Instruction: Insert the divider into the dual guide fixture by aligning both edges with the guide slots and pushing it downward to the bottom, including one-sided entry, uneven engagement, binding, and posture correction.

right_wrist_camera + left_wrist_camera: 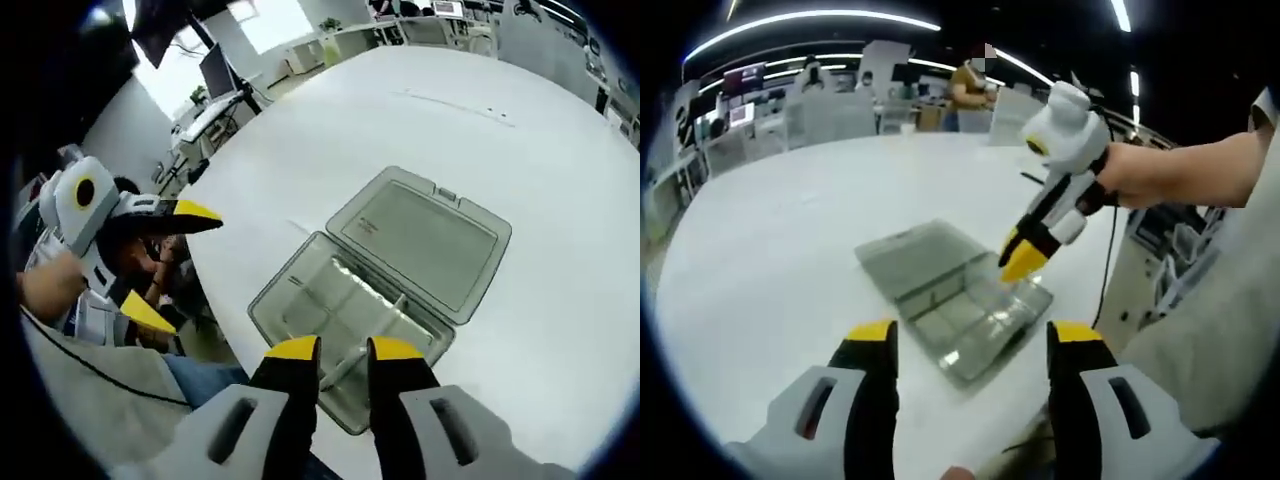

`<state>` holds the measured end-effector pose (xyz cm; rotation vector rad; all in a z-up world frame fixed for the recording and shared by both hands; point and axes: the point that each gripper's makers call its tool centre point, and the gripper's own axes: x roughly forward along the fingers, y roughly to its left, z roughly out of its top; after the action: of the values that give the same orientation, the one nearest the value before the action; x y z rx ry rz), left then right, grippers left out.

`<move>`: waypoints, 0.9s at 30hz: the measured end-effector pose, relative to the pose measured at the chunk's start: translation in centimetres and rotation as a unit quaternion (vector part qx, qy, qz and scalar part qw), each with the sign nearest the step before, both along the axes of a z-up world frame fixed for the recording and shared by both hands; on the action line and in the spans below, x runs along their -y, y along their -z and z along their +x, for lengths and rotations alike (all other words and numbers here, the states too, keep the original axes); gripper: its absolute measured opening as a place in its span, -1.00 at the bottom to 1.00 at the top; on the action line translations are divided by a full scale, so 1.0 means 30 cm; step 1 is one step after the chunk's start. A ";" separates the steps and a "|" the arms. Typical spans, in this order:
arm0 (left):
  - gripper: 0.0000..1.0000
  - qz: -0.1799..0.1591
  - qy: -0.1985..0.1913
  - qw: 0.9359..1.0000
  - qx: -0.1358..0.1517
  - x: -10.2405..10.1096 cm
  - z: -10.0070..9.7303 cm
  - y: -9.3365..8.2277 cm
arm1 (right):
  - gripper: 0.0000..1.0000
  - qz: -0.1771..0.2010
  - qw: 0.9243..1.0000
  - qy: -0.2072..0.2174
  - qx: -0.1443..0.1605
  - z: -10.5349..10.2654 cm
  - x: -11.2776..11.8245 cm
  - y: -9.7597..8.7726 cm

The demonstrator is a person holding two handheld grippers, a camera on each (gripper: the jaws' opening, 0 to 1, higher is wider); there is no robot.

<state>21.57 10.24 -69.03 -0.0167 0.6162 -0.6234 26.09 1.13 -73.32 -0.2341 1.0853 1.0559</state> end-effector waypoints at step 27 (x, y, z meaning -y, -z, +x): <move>0.20 0.028 -0.082 0.995 -0.055 -0.102 -0.023 0.092 | -0.20 0.113 0.983 -0.108 0.092 -0.038 0.040 -0.038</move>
<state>20.87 13.29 -71.77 -0.0492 0.7314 -0.4472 24.94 -0.05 -72.19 -0.2650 0.7781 1.3154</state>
